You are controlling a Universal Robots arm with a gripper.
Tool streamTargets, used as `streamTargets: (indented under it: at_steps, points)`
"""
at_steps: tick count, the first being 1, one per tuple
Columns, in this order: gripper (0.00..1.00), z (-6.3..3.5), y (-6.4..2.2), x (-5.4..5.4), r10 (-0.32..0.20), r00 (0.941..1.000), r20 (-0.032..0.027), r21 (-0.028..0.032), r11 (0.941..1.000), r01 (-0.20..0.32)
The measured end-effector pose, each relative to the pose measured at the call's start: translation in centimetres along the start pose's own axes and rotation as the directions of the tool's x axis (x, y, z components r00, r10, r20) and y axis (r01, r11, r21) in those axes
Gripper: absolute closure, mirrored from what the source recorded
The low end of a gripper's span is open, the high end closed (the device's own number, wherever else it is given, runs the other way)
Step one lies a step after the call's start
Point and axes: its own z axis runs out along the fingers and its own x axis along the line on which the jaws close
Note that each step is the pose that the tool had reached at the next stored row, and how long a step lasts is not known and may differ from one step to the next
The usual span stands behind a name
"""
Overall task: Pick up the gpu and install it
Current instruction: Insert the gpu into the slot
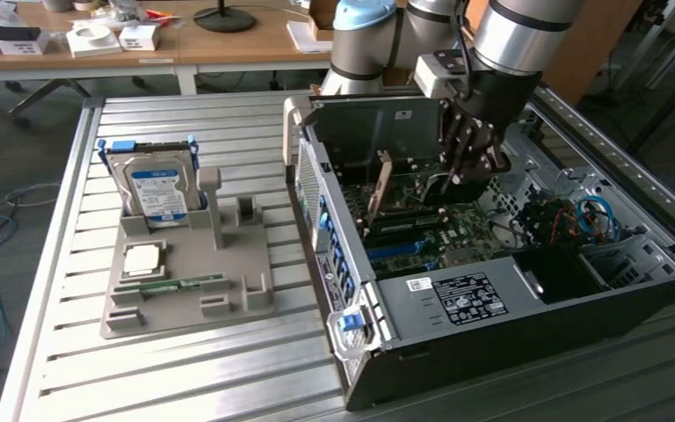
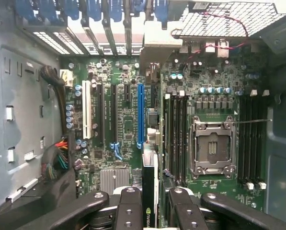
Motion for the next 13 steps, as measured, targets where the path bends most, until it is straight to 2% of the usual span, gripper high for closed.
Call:
streamTargets:
  at_steps: [6, 13]
  points:
    - [0.74, 0.11, 0.03, 0.51, 0.000, 1.0000, 0.0000, 0.0001, 1.0000, 0.000]
    - [0.74, 0.91, 0.04, 0.55, 0.000, 1.0000, -0.0001, 0.0000, 1.0000, 0.000]
